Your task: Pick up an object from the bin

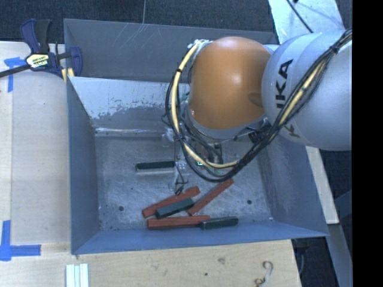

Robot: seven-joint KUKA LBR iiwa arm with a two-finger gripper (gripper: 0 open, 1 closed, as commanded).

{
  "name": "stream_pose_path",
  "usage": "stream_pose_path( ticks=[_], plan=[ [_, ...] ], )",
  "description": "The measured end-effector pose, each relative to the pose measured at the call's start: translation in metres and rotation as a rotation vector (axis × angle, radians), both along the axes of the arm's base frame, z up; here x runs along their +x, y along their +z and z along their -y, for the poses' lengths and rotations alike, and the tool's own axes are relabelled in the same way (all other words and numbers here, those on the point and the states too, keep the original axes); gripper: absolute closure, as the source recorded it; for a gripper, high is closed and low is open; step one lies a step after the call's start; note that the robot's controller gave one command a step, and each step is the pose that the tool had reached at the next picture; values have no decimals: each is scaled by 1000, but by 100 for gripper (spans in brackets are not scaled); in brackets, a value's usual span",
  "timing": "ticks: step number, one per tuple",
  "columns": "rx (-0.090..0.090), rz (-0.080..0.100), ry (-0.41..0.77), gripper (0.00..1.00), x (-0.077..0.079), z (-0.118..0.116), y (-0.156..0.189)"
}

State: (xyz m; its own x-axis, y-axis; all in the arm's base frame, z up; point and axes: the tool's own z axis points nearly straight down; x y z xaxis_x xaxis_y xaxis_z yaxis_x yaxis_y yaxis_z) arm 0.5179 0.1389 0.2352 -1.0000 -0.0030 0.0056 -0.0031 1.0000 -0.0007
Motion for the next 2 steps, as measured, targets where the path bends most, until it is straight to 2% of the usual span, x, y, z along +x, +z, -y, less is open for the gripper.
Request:
stream_pose_path(
  ticks=[1,2],
  plan=[
    [0,2,132,0,65,24,-169],
    [3,13,109,0,62,6,-133]
  ],
)
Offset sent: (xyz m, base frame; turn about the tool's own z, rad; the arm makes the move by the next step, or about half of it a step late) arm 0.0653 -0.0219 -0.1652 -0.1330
